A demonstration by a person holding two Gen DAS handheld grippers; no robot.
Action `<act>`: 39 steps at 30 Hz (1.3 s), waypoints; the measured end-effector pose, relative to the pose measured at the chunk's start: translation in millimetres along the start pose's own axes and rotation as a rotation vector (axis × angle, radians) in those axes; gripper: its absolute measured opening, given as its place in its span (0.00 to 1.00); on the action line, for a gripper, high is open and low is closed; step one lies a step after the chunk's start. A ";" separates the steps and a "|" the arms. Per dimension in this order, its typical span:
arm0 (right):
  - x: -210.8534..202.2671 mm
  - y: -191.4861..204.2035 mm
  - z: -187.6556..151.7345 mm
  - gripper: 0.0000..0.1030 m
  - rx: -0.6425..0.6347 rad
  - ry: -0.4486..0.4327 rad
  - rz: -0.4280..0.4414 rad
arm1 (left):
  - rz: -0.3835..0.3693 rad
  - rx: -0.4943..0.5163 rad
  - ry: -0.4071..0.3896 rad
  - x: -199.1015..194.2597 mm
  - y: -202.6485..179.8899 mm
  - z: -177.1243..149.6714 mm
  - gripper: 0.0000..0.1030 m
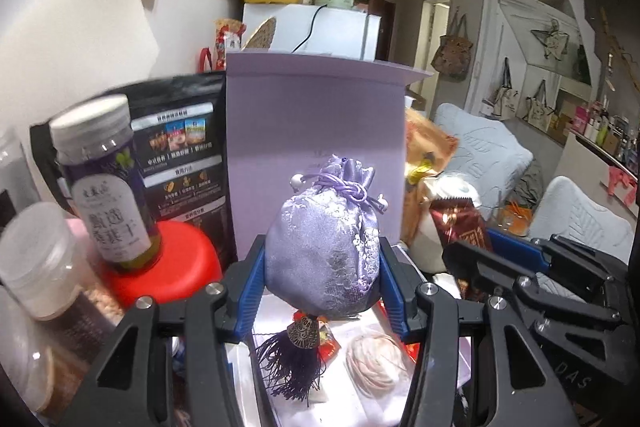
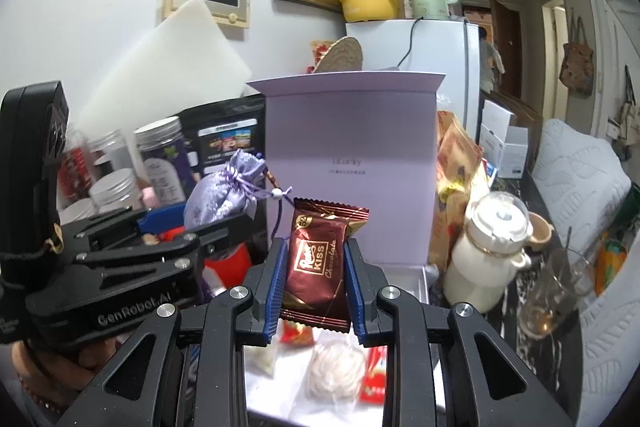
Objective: Organize soft objects
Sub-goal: 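Lower both held items into the lavender box and open both tools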
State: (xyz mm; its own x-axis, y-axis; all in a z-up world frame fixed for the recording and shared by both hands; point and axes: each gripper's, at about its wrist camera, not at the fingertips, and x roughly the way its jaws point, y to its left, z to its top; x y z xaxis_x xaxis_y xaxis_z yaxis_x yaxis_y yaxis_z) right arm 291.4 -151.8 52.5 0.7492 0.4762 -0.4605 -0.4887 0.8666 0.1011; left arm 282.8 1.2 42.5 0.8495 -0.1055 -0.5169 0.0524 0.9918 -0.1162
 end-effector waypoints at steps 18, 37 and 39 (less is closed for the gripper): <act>72.0 -40.7 -22.7 0.27 0.053 0.161 -0.043 | 0.056 0.047 0.235 81.7 -3.7 -36.2 0.50; 104.3 -62.8 -43.3 0.27 0.072 0.289 -0.081 | 0.155 0.090 0.384 122.6 -11.4 -69.3 0.50; 108.3 -63.2 -45.5 0.27 0.071 0.303 -0.079 | 0.162 0.095 0.395 124.4 -12.0 -71.3 0.50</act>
State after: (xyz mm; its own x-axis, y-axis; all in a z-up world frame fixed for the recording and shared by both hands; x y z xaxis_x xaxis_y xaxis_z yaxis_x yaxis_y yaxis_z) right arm 383.1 -161.8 -43.9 0.6110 0.3504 -0.7098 -0.3944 0.9122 0.1108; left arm 350.5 -28.9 -80.9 0.5861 0.0516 -0.8086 -0.0014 0.9980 0.0626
